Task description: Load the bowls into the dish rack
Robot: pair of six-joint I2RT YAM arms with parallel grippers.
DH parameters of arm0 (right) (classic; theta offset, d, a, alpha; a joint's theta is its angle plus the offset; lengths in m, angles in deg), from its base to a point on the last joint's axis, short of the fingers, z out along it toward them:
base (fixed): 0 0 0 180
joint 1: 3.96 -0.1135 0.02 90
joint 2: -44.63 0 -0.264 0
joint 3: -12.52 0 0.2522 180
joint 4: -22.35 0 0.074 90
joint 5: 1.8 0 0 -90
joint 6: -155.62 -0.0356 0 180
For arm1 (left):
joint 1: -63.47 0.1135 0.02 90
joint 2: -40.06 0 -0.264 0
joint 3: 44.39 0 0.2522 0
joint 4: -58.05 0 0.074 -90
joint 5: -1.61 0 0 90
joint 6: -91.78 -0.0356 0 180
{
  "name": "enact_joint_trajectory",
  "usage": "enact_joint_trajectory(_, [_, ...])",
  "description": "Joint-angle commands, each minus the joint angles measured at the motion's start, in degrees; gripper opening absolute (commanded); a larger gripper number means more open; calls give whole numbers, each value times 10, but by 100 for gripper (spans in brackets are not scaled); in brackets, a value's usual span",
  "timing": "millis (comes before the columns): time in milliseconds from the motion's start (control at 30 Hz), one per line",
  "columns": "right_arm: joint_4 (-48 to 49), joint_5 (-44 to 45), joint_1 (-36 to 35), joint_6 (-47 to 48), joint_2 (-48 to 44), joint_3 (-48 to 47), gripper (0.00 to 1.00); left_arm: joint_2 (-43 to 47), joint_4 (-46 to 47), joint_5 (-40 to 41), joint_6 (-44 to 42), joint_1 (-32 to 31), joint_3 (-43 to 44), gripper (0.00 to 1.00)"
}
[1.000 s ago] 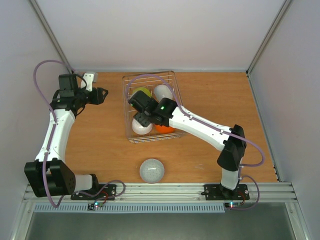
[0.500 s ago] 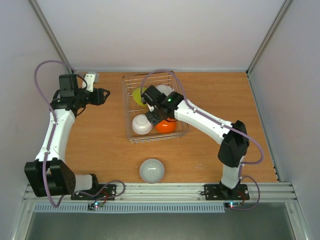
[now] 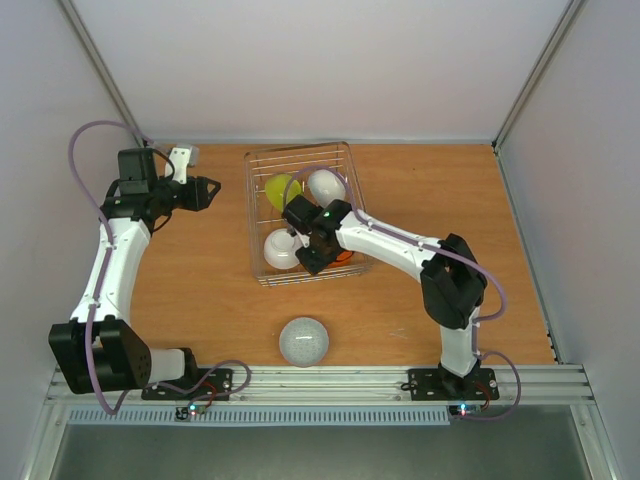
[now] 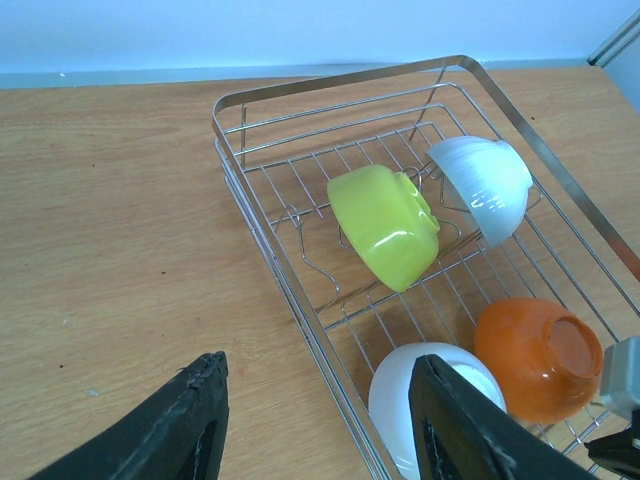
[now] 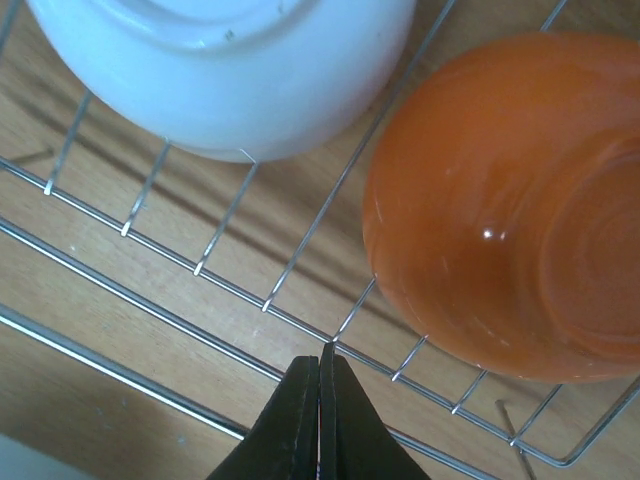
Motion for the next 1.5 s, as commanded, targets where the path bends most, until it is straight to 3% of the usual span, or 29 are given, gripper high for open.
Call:
enact_joint_trajectory(0, [15,1,8,-14,14,14,1,-5,5,-10,-2,2,-3,51])
enact_joint_trajectory(833, [41,78,89,-37,48,16,1,-5,1,-8,-5,4,-5,50])
enact_joint_trajectory(1100, [52,-51,78,-6,11,24,1,-5,4,-6,-5,3,-5,50])
enact_joint_trajectory(1467, [52,-81,49,-1,33,-1,1,-5,2,-4,-6,4,-5,50])
